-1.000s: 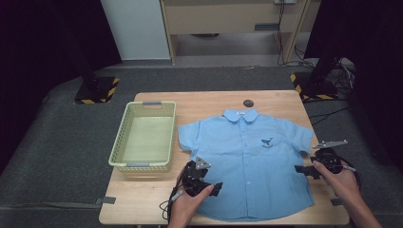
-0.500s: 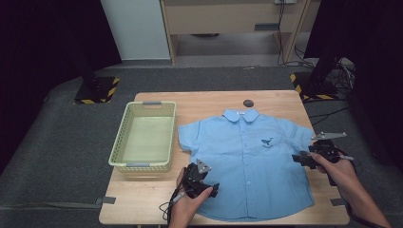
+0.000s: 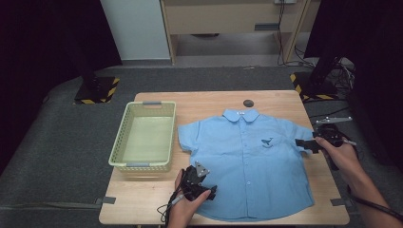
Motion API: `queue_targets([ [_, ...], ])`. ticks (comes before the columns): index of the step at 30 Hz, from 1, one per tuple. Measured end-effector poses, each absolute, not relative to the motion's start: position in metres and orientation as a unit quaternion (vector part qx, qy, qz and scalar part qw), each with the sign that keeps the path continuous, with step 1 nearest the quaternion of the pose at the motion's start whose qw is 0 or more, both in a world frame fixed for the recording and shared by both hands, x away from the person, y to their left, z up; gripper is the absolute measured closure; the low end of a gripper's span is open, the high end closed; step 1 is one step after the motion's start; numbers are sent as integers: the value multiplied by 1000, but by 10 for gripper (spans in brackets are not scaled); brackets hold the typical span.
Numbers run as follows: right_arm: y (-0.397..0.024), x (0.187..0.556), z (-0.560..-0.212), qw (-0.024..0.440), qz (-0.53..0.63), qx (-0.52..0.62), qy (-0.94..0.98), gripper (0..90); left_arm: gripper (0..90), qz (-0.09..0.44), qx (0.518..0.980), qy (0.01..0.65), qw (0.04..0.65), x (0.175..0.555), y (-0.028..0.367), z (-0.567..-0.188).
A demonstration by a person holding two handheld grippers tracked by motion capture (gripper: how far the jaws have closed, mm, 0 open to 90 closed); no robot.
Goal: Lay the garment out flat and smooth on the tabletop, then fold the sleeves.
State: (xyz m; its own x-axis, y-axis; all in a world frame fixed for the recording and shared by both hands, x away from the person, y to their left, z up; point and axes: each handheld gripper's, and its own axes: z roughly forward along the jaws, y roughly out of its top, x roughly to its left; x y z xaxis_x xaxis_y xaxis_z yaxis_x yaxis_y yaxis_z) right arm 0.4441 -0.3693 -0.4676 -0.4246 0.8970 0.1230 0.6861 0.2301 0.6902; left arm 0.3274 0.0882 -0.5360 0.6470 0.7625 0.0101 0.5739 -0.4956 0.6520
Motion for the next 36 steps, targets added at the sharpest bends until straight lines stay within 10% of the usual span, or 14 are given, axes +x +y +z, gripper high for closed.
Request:
queue_targets([
  [36, -389, 480, -500, 142, 317, 600, 720, 180, 0, 162, 844, 377, 345, 322, 92, -543],
])
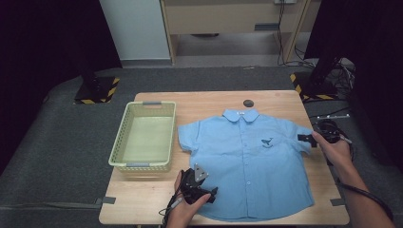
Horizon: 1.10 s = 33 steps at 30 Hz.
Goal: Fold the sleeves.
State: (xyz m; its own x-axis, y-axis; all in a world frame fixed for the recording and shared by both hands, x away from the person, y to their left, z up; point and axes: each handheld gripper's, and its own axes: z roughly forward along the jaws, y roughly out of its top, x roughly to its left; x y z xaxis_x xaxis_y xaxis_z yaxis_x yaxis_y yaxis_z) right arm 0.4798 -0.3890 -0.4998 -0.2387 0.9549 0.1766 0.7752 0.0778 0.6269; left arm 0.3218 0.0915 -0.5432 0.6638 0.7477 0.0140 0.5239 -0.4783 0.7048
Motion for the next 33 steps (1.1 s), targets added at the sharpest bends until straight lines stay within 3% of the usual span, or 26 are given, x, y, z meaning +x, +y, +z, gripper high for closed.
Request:
queue_targets([
  [9, -399, 484, -517, 152, 304, 621, 706, 332, 0, 163, 844, 377, 345, 321, 91, -543],
  [22, -391, 495, -528, 185, 281, 617, 711, 386, 0, 162, 844, 377, 346, 320, 91, -543],
  [26, -384, 491, -528, 204, 270, 598, 727, 494, 0, 162, 845, 376, 345, 320, 91, -543],
  [33, -381, 488, -529, 200, 289, 589, 727, 772, 0, 163, 842, 379, 347, 319, 90, -543],
])
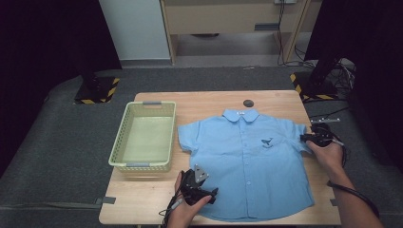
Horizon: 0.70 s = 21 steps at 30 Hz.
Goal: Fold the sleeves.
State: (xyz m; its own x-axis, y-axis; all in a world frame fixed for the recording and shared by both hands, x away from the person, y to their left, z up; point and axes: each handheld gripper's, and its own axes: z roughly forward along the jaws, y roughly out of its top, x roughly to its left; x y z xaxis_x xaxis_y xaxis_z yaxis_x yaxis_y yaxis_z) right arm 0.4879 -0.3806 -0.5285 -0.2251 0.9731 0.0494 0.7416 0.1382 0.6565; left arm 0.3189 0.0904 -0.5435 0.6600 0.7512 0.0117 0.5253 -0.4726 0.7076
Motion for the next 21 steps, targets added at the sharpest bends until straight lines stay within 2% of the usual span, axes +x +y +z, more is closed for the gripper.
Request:
queue_targets([
  [2, -381, 488, -529, 194, 296, 592, 725, 856, 0, 163, 843, 378, 346, 319, 90, -543],
  [4, -379, 489, -529, 191, 297, 593, 724, 877, 0, 163, 843, 378, 346, 319, 90, -543],
  [7, -377, 490, -525, 180, 300, 596, 723, 880, 0, 163, 843, 378, 345, 319, 91, -543],
  [13, -368, 487, -496, 189, 301, 571, 740, 883, 0, 162, 843, 378, 346, 319, 90, -543],
  [21, -333, 484, -471, 198, 286, 528, 775, 887, 0, 163, 843, 378, 346, 319, 90, -543],
])
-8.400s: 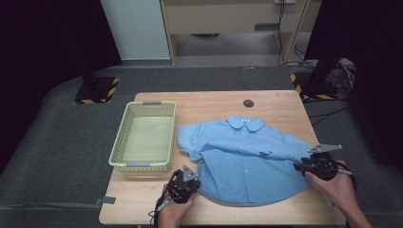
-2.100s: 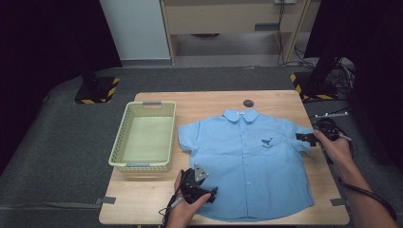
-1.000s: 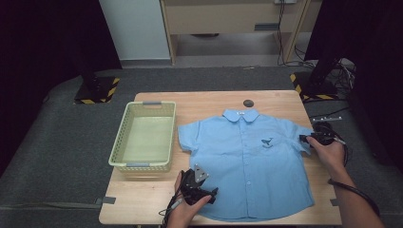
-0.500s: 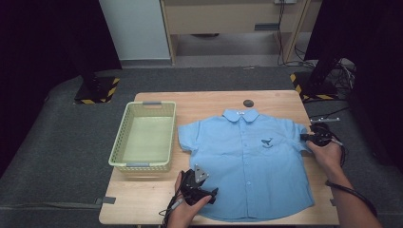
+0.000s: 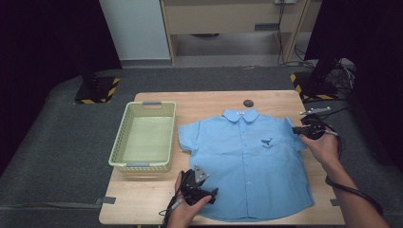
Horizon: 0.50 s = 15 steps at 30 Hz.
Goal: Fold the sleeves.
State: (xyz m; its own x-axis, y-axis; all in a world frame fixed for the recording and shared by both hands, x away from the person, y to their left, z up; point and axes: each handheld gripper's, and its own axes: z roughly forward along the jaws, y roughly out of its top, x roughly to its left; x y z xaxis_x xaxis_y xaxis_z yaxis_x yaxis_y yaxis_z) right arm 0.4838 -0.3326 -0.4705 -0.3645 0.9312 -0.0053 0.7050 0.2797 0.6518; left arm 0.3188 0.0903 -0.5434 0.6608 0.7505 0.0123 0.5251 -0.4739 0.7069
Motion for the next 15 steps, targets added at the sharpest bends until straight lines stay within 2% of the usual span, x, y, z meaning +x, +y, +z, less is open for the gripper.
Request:
queue_targets([
  [8, -290, 493, -477, 186, 261, 507, 800, 887, 0, 163, 844, 377, 345, 319, 90, -543],
  [15, -273, 505, -497, 174, 245, 520, 799, 885, 0, 162, 844, 376, 345, 319, 90, -543],
])
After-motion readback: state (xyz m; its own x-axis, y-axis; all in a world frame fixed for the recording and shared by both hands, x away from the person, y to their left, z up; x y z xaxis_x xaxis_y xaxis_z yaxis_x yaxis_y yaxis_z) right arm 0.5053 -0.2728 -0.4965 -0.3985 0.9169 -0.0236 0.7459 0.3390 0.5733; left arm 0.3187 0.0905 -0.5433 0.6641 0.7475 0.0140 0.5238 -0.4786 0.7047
